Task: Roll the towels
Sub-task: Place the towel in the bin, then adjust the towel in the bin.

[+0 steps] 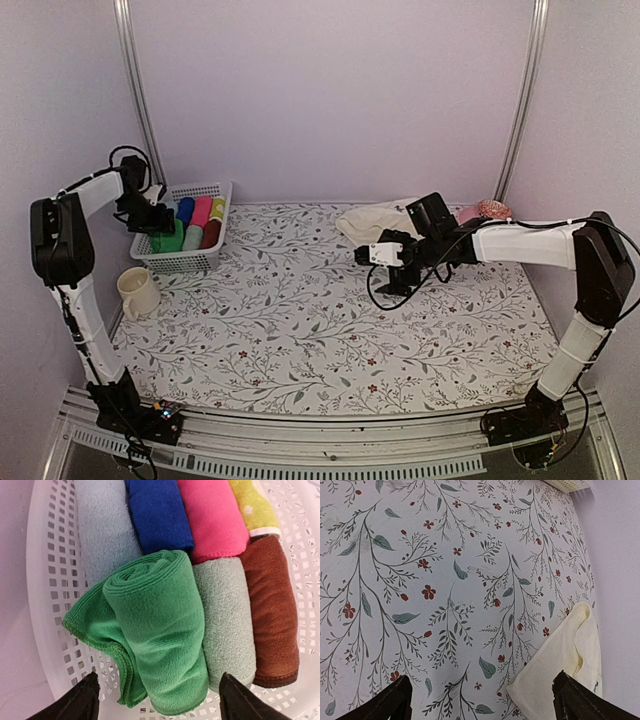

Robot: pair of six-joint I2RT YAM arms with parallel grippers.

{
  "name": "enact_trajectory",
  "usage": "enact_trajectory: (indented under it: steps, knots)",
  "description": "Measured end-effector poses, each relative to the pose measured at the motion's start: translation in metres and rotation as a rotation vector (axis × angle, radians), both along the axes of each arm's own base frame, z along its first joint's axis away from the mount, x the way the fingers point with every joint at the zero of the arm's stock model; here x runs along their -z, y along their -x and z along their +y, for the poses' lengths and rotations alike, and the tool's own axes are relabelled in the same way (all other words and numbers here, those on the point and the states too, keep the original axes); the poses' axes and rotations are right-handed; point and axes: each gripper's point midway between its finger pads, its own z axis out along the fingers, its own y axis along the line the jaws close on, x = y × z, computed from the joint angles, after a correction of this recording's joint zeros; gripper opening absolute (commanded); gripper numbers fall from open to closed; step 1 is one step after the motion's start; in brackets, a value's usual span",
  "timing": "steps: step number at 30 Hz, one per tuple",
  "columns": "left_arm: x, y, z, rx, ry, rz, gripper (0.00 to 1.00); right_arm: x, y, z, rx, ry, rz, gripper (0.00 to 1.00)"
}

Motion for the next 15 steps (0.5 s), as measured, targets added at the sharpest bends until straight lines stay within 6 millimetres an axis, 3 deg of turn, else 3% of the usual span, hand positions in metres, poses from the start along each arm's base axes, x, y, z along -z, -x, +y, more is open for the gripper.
enact_trajectory:
  steps: [3,9,15]
  knots:
    - [-0.002,-0.004,-0.006,0.005,-0.028,-0.013,0.62,0.003,0.0,0.0,0.002,0.006,0.004,0.99]
    - [0.002,-0.018,-0.026,0.046,-0.1,-0.034,0.62,0.004,-0.001,-0.001,0.006,0.012,0.003,0.99]
    - [0.034,-0.029,-0.023,0.031,-0.176,0.009,0.63,0.004,-0.001,-0.002,0.01,0.017,0.001,0.99]
